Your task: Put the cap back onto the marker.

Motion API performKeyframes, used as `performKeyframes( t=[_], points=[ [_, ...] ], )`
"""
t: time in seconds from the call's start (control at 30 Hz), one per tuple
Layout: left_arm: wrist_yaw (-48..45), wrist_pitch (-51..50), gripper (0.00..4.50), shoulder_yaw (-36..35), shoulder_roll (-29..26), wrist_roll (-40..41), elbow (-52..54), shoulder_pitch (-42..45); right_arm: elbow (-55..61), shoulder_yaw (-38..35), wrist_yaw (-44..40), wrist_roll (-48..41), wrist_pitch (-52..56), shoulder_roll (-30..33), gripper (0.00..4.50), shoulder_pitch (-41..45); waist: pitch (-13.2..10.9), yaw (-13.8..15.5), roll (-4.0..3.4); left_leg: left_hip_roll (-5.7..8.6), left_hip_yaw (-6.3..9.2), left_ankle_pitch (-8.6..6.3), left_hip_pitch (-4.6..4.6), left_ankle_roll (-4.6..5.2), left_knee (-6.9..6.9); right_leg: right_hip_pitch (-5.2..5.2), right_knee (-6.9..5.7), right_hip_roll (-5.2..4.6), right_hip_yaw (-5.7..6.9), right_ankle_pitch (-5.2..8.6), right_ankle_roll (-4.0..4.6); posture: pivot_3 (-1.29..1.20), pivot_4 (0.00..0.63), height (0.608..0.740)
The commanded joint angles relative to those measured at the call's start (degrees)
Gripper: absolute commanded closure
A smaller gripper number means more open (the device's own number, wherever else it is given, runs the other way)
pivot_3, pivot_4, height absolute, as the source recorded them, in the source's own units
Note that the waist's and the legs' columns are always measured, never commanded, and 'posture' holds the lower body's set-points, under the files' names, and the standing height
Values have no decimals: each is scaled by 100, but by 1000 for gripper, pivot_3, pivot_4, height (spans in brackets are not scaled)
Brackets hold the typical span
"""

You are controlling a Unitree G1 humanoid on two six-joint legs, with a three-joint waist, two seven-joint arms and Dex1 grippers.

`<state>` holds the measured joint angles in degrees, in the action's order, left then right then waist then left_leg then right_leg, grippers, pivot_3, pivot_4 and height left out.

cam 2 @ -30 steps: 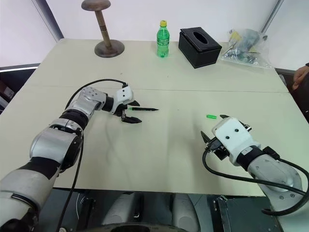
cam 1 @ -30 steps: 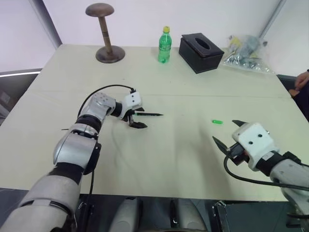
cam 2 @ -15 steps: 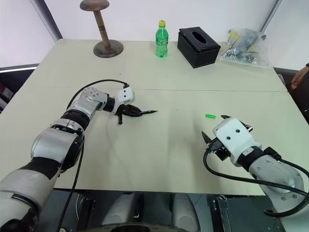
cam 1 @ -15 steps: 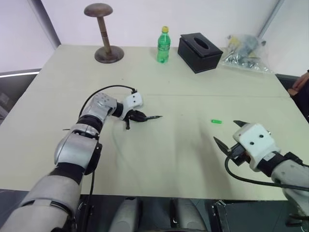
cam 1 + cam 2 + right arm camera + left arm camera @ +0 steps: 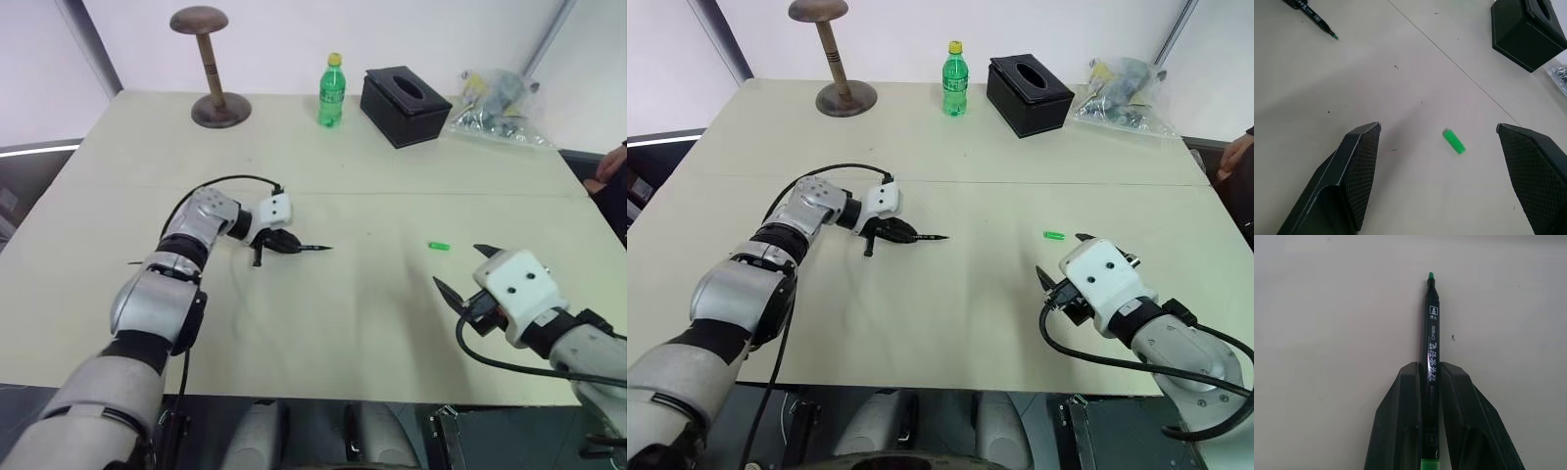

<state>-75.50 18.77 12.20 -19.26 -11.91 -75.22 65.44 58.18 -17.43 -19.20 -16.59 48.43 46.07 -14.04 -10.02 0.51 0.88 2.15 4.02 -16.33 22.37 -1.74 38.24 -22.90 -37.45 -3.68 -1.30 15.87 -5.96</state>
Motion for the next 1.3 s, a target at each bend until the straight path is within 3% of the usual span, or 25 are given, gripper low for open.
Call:
performKeyframes(
  t=[0.03,0.47,0.97,1.3],
  points=[
    [-26,100,4370,0,-28,-40,124,8,182,-68,56,-27,-37,59,623,53,0,1,0,0,0,0,0,0,0,0,0,0,0,0,0,0,150,740],
    [46,143,4447,-34,-23,-10,140,-26,182,-86,-27,10,32,89,623,133,0,1,0,0,0,0,0,0,0,0,0,0,0,0,0,0,150,740],
    [-494,75,4447,-410,-165,442,469,155,157,-110,-265,8,103,34,623,202,0,-7,0,0,0,0,0,0,0,0,-1,0,0,0,0,0,150,740],
    [-969,154,4447,-356,-171,686,1287,15,-2347,-230,-1615,-261,-1245,200,623,1052,-1,-40,1,-1,-3,0,0,0,1,0,-2,0,-1,0,0,0,150,740]
  ],
)
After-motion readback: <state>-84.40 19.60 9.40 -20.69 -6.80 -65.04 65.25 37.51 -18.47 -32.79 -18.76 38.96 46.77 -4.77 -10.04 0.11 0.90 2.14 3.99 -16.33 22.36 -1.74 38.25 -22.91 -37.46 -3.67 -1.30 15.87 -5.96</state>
